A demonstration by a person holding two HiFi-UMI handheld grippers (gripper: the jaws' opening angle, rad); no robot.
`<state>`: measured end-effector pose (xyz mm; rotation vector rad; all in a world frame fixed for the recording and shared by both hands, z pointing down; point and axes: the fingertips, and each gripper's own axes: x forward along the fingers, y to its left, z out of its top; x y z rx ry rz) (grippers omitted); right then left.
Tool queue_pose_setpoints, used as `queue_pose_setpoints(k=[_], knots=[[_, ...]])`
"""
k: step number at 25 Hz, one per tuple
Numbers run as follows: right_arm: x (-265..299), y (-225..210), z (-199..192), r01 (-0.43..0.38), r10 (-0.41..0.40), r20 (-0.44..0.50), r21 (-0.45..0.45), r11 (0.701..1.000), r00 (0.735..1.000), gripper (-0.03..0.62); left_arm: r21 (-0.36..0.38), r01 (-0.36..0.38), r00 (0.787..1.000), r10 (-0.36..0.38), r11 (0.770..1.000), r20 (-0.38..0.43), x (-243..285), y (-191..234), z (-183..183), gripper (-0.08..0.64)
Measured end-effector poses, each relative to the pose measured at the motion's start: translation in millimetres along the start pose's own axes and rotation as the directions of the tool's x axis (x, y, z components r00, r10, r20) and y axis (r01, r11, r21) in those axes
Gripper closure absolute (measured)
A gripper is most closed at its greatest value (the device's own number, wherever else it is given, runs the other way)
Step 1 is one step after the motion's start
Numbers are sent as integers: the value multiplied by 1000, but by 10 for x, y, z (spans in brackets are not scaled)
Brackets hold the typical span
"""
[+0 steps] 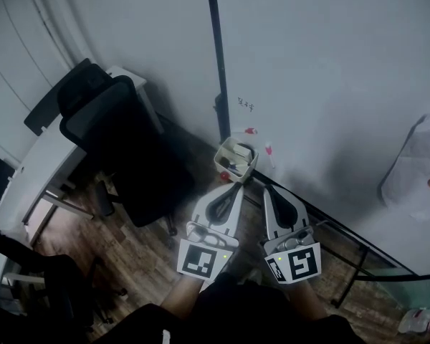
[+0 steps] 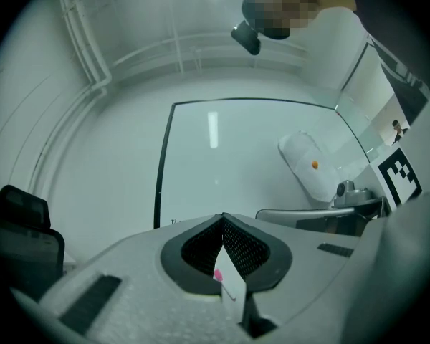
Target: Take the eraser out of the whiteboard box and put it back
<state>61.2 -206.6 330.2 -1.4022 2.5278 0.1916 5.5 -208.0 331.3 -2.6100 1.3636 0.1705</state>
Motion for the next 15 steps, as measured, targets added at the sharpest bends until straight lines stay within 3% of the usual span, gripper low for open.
queue_pose_setpoints(k=[15], knots=[[-32, 5, -37, 12, -12, -4, 4, 1000, 1000, 591, 2, 0, 1000, 0, 1000, -3, -30, 14, -23, 555]])
